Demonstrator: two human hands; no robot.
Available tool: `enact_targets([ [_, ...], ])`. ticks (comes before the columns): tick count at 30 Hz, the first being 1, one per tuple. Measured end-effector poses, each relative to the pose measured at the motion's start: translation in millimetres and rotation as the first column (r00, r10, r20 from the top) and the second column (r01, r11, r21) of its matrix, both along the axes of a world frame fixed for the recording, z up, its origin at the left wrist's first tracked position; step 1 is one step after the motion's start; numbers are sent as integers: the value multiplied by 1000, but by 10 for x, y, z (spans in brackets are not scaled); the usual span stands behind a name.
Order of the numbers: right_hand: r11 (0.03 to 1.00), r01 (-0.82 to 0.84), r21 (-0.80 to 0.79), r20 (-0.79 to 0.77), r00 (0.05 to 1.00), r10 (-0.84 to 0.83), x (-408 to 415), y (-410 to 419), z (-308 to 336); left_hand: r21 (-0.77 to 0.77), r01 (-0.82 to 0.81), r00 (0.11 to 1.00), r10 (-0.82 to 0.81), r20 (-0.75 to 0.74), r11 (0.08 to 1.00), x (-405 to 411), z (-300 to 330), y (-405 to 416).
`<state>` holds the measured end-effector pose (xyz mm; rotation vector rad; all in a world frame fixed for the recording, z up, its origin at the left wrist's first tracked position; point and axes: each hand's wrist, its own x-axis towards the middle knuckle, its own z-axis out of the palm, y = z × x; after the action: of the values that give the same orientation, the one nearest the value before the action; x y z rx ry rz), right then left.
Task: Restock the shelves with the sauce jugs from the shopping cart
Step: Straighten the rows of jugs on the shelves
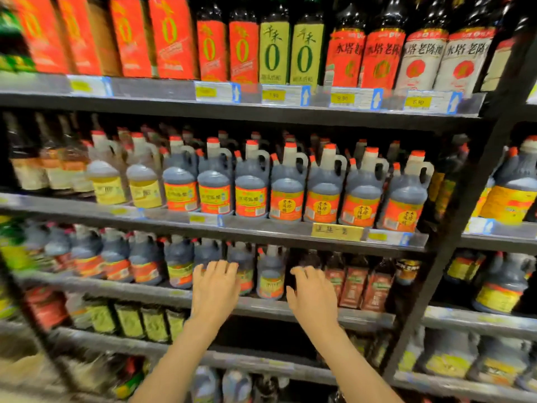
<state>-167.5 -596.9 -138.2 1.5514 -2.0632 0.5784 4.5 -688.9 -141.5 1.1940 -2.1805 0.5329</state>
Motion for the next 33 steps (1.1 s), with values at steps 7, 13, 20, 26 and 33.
enact_targets([
  [7,993,-1,121,82,997,-9,926,-169,-269,60,-46,999,44,31,997,1116,-285,-90],
  [13,978,-45,206,153,988,13,1329,-597,-533,191,-101,993,88,76,976,1589,-492,-426],
  [20,982,-27,187,168,986,-4,1385,-1402,-899,226,-67,995,48,91,972,1593,-839,-1243],
  [26,990,-44,135,292,957,3,1290,-2142,-1379,219,-33,998,19,65,975,1404,-1334,-2027],
  [33,996,57,67,414,907,-79,1420,-2615,-1698,443,48,986,27,-163,895,1259,-1761,-2552],
])
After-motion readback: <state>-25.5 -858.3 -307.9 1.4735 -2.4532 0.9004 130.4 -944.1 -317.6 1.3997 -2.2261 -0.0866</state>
